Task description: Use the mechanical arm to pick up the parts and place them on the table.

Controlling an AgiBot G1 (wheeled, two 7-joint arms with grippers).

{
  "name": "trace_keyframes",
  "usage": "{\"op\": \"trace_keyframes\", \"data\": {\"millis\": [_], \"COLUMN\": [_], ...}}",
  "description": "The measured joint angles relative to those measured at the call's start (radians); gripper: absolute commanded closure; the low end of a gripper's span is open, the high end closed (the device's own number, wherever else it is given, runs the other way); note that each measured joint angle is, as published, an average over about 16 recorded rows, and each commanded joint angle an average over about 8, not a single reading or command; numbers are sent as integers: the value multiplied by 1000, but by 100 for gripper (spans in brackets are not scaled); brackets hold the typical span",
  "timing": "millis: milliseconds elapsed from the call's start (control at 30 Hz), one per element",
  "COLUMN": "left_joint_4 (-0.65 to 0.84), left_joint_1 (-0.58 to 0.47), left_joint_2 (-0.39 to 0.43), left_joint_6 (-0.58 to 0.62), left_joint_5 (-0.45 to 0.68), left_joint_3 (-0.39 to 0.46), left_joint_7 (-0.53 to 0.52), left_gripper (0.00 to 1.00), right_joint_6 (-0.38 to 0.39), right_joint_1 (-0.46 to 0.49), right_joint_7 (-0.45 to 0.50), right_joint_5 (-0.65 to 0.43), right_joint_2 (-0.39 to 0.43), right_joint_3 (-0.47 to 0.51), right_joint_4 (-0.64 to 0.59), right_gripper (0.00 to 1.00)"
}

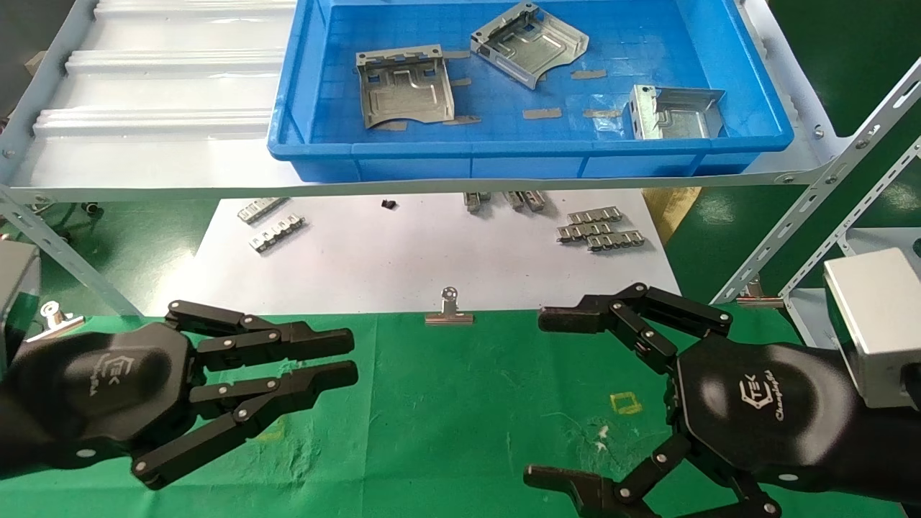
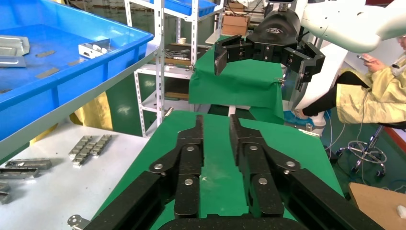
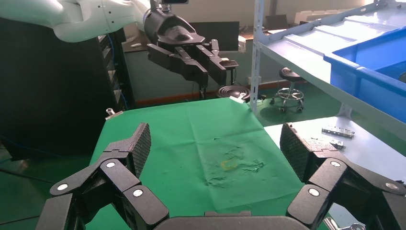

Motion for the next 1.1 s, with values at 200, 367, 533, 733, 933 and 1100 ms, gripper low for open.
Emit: {"op": "trace_keyframes", "data": {"millis": [200, 367, 533, 733, 933, 1100], "left_joint_4": [0, 0, 0, 0, 0, 0], "left_joint_1": [0, 0, 0, 0, 0, 0], "left_joint_2": [0, 0, 0, 0, 0, 0], "left_joint_6": [0, 0, 0, 0, 0, 0], "left_joint_5": [0, 0, 0, 0, 0, 0], "left_joint_3": [0, 0, 0, 0, 0, 0], "left_joint_7": [0, 0, 0, 0, 0, 0], "left_gripper": [100, 100, 100, 100, 100, 100], "right_joint_6": [92, 220, 352, 502, 639, 725], "right_joint_1": [135, 312, 497, 676, 778, 808], "right_joint_7": [17, 38, 44, 19, -23, -41], "right_joint_5": [-98, -245, -410, -581, -677, -706], "right_joint_2": [-80, -199, -346, -521, -651, -708], "right_joint_3": [-32, -87, -161, -245, -300, -332], "right_joint_4": [-64, -192, -396, -692, -937, -1042], "right_gripper": [0, 0, 0, 0, 39, 95]}}
